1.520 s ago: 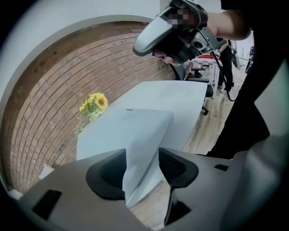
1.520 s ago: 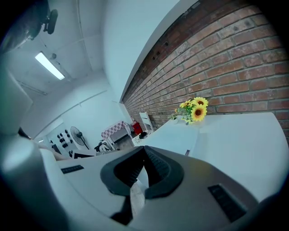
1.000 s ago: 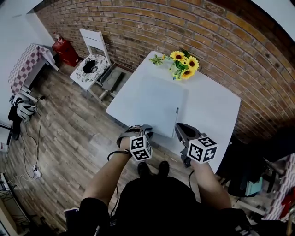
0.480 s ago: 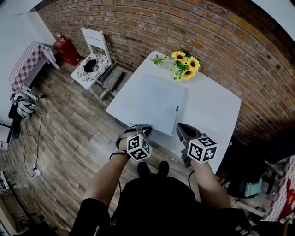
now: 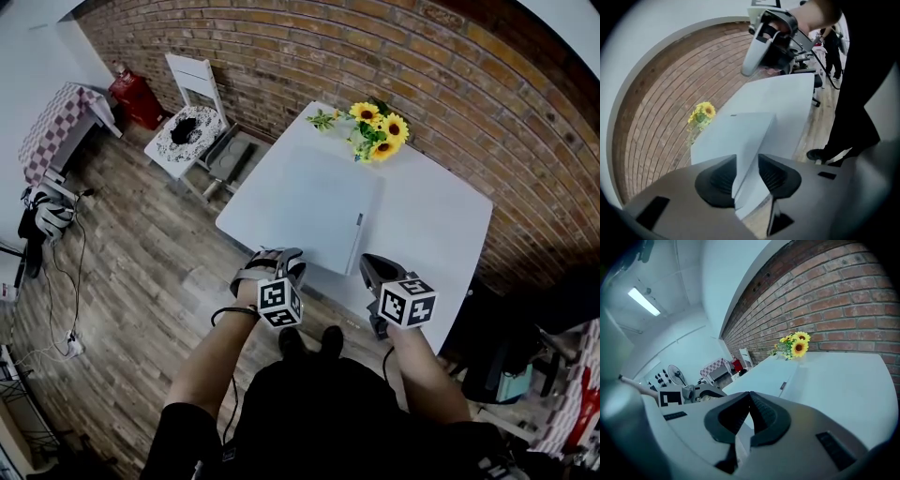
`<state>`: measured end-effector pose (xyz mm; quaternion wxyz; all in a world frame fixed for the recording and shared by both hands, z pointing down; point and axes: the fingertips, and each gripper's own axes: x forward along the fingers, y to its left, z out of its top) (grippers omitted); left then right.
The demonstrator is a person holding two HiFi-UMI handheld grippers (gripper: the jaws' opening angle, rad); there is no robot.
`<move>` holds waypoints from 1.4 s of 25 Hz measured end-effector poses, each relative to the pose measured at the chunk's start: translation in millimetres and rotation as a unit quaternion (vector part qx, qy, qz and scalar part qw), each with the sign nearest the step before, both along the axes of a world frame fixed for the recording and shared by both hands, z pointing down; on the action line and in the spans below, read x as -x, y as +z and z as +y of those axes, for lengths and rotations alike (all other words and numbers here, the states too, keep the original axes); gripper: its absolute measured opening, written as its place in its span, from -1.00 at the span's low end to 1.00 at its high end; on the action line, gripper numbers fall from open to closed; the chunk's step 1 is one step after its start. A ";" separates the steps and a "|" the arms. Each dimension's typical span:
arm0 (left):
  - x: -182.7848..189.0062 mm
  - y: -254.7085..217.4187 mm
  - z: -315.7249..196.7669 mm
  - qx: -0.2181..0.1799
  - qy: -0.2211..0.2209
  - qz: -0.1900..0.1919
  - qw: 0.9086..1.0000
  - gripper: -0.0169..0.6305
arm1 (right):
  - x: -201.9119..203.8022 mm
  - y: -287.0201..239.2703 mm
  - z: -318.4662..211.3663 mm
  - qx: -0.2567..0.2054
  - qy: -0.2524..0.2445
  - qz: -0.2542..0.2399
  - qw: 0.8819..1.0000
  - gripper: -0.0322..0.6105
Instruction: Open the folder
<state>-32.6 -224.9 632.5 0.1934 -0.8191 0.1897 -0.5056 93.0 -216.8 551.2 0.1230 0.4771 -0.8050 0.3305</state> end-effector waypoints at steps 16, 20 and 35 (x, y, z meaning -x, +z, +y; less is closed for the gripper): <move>-16.6 6.9 -11.0 0.001 0.035 -0.043 0.998 -0.81 | 1.0 0.4 5.1 0.003 -0.008 -0.007 1.000 -0.85; -23.9 -8.4 -17.9 -0.009 0.011 -0.007 1.000 -0.85 | -1.9 9.2 6.2 0.011 -0.006 -0.001 1.000 -0.85; -0.3 -74.7 -40.7 0.042 -0.177 0.233 0.955 -0.89 | 6.0 83.4 -29.2 0.055 -0.029 0.052 0.997 -0.75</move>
